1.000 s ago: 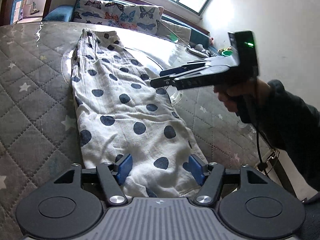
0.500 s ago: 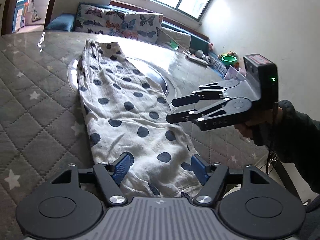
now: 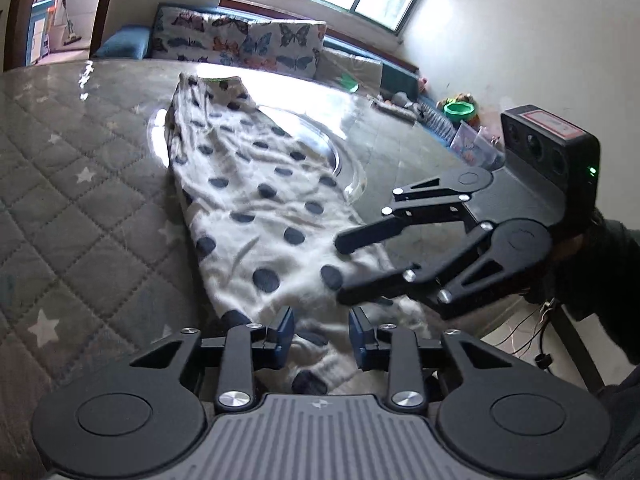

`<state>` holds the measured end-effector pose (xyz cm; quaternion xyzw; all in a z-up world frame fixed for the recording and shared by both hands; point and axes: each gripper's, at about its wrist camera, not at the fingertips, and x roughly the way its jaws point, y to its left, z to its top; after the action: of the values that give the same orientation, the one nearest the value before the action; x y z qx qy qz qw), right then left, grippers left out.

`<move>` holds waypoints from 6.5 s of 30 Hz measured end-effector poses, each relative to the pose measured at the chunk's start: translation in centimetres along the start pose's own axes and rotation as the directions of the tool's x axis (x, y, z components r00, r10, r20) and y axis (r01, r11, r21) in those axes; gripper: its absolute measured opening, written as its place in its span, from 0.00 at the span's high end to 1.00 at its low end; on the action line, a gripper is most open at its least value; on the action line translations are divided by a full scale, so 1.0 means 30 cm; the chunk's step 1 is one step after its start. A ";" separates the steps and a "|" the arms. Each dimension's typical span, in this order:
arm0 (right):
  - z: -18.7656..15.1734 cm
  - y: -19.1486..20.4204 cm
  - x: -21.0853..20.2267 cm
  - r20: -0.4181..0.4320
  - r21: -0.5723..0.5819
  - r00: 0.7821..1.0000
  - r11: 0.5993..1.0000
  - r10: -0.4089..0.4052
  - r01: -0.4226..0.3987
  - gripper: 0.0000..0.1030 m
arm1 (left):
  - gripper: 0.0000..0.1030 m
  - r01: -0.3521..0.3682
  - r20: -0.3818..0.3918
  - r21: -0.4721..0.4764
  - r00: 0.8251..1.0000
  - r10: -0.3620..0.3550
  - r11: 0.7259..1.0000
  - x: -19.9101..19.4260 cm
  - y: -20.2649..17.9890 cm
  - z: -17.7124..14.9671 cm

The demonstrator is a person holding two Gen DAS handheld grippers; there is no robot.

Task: Fold clothes
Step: 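Move the open right gripper back toward the left gripper at the hem, then move the open right gripper along the pants to the waistband end, then close the right gripper on the waistband and lift it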

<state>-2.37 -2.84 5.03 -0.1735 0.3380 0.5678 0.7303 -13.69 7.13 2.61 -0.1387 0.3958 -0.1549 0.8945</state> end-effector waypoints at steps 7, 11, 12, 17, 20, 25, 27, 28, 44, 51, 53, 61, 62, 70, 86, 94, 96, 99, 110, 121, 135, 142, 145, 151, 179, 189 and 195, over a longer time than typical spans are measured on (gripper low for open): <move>-0.032 0.046 0.000 -0.030 -0.060 0.999 0.998 -0.013 0.012 0.51 | 0.65 0.010 0.013 0.026 1.000 -0.010 1.000 -0.023 -0.013 0.004; 0.004 0.043 -0.039 0.049 -0.040 0.999 0.999 -0.022 0.024 0.54 | 0.64 0.009 0.039 0.050 0.999 -0.011 0.999 -0.052 -0.024 0.012; 0.012 0.041 -0.040 0.062 -0.032 0.998 0.999 -0.023 0.025 0.55 | 0.64 0.007 0.041 0.051 0.999 -0.009 0.999 -0.056 -0.025 0.012; 0.013 0.046 0.030 0.037 -0.027 0.999 1.000 0.007 -0.006 0.56 | 0.64 0.007 0.044 0.046 0.999 -0.009 0.999 -0.055 -0.023 0.011; -0.011 0.054 0.076 -0.006 -0.036 1.000 0.999 0.006 -0.006 0.56 | 0.64 0.013 0.045 0.043 0.999 -0.015 0.999 -0.046 -0.022 0.018; -0.023 0.046 0.047 0.000 -0.024 1.000 1.000 0.004 -0.004 0.56 | 0.64 0.030 0.064 0.054 0.997 -0.033 0.998 -0.024 -0.025 0.046; -0.019 0.040 0.013 0.015 -0.021 1.000 1.000 -0.014 0.014 0.56 | 0.64 0.029 0.064 0.048 0.997 -0.032 0.998 -0.005 -0.017 0.055; -0.019 0.038 0.003 0.017 -0.017 1.000 1.000 -0.021 0.021 0.56 | 0.64 0.029 0.059 0.041 0.998 -0.032 0.999 0.003 -0.010 0.055; -0.082 0.006 -0.025 -0.001 0.045 0.999 0.998 -0.051 0.051 0.57 | 0.65 0.034 -0.011 -0.002 0.999 -0.034 0.999 0.078 0.034 0.017; -0.093 0.001 -0.019 -0.015 0.074 0.999 0.996 -0.051 0.052 0.57 | 0.62 0.034 0.004 0.008 0.999 -0.034 0.999 0.060 0.024 0.032; -0.087 0.004 -0.042 -0.006 0.071 0.999 0.997 -0.043 0.043 0.57 | 0.61 0.036 0.014 0.016 0.999 -0.036 0.999 0.053 0.015 0.039; -0.110 0.009 -0.057 -0.051 0.075 0.999 0.997 -0.008 0.012 0.57 | 0.50 0.026 0.015 0.045 1.000 -0.027 0.999 0.061 -0.007 0.076; -0.106 0.003 -0.060 -0.048 0.086 0.999 0.996 -0.006 0.010 0.56 | 0.50 0.021 0.014 0.048 1.000 -0.022 0.999 0.063 -0.007 0.082; -0.050 -0.097 -0.112 0.010 0.138 0.998 0.988 -0.066 0.064 0.44 | 0.40 0.000 0.018 0.065 1.000 -0.002 0.998 0.084 -0.008 0.149; 0.234 -0.590 0.013 0.075 0.285 0.968 0.936 -0.239 0.209 0.41 | 0.32 0.005 -0.003 0.028 1.000 -0.005 1.000 0.204 0.018 0.266; 0.344 -0.859 0.176 0.091 0.365 0.964 0.909 -0.251 0.203 0.40 | 0.30 0.014 -0.024 -0.010 1.000 -0.014 1.000 0.245 0.061 0.289; 0.356 -0.907 0.220 0.087 0.381 0.963 0.902 -0.253 0.203 0.39 | 0.30 0.019 -0.033 -0.019 0.999 -0.019 1.000 0.257 0.070 0.290; 0.369 -0.968 0.280 0.082 0.401 0.963 0.893 -0.258 0.205 0.39 | 0.30 0.024 -0.046 -0.024 0.999 -0.026 0.999 0.268 0.079 0.292; 0.388 -1.069 0.394 0.103 0.425 0.960 0.884 -0.262 0.195 0.40 | 0.28 0.031 -0.059 -0.048 0.998 -0.034 0.998 0.282 0.103 0.288; 0.397 -1.042 0.390 0.115 0.362 0.954 0.907 -0.275 0.218 0.76 | 0.25 0.033 -0.057 -0.050 0.998 -0.035 0.998 0.284 0.104 0.293; 0.379 -0.715 0.370 0.144 -0.079 0.923 0.926 -0.357 0.370 0.79 | 0.20 0.038 -0.056 -0.041 0.998 -0.040 0.998 0.297 0.100 0.300; 0.372 -0.682 0.387 0.135 -0.120 0.925 0.921 -0.354 0.370 0.75 | 0.18 0.039 -0.056 -0.042 0.998 -0.042 0.998 0.296 0.098 0.299; 0.388 -0.710 0.386 0.133 -0.071 0.929 0.932 -0.344 0.355 0.71 | 0.17 0.041 -0.056 -0.040 0.997 -0.044 0.998 0.297 0.098 0.299; 0.413 -0.836 0.376 0.119 0.082 0.947 0.954 -0.298 0.290 0.65 | 0.17 0.043 -0.057 -0.041 0.997 -0.046 0.998 0.296 0.098 0.298; 0.375 -0.663 0.063 0.257 0.202 0.961 0.978 -0.103 0.051 0.87 | 0.15 0.006 -0.023 -0.053 1.000 -0.007 0.999 0.055 0.049 0.153; 0.209 -0.361 -0.108 0.246 0.150 0.968 0.985 0.042 -0.081 0.87 | 0.15 -0.019 -0.021 -0.055 1.000 0.018 0.998 -0.013 0.029 0.056; 0.090 -0.198 -0.158 0.225 0.167 0.964 0.969 0.142 -0.182 0.87 | 0.17 -0.038 -0.004 -0.073 0.999 0.038 0.997 -0.061 0.035 0.024</move>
<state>3.44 -6.24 9.45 -0.0148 0.3234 0.6069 0.7259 -14.14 8.88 3.91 -0.1635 0.4049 -0.1234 0.8911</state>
